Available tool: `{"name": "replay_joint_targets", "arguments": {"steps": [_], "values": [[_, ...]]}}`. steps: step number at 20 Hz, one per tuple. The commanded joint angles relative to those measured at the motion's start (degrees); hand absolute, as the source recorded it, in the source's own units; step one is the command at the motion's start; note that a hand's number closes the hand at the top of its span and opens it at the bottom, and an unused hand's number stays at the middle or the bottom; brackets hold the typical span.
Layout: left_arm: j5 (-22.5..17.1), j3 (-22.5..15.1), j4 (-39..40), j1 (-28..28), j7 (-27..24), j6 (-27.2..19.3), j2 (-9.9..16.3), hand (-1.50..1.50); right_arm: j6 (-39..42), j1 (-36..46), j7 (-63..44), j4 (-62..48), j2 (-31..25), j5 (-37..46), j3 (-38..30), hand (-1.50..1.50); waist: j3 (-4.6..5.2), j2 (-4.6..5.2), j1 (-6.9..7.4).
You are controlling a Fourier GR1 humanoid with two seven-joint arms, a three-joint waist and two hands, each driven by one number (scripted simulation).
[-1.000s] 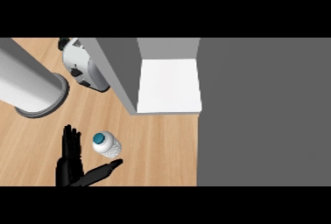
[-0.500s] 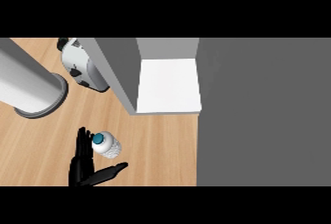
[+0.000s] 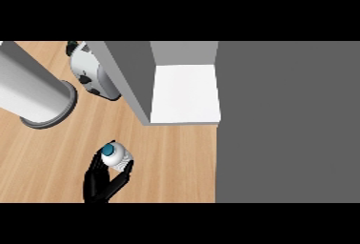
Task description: Pick up the bottled water, place it into the cabinet and close the cabinet
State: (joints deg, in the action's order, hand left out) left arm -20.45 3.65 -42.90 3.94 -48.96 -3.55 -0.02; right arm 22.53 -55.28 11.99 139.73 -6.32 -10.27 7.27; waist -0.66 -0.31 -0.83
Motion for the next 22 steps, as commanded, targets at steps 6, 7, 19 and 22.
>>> {"name": "replay_joint_targets", "arguments": {"steps": [6, 7, 19, 22], "values": [[-4.99, 2.79, 10.11, 5.99, -3.36, 7.94, 2.16, 1.5, -2.19, 1.61, -5.08, 7.09, 0.31, -2.16, 0.8, -1.5, 0.83, 0.61, -0.16], [-5.56, 2.89, 8.45, 7.54, -2.5, 5.27, 0.11, 1.5, -0.67, 0.14, -4.69, 7.11, -1.51, -3.85, -1.56, -1.5, 0.78, 0.49, -0.36], [-0.72, -5.52, 4.59, 4.54, -3.52, 11.36, 1.96, 1.5, -0.7, -0.85, -2.39, 6.4, -0.41, -1.97, -0.32, -1.5, 0.71, 0.3, 0.02], [-1.87, -7.45, 1.37, 4.98, -1.05, 11.06, 0.12, 1.5, -0.02, -2.93, -3.02, 8.16, -0.78, -3.5, 0.02, -1.5, 0.69, 0.19, 0.09]]}}
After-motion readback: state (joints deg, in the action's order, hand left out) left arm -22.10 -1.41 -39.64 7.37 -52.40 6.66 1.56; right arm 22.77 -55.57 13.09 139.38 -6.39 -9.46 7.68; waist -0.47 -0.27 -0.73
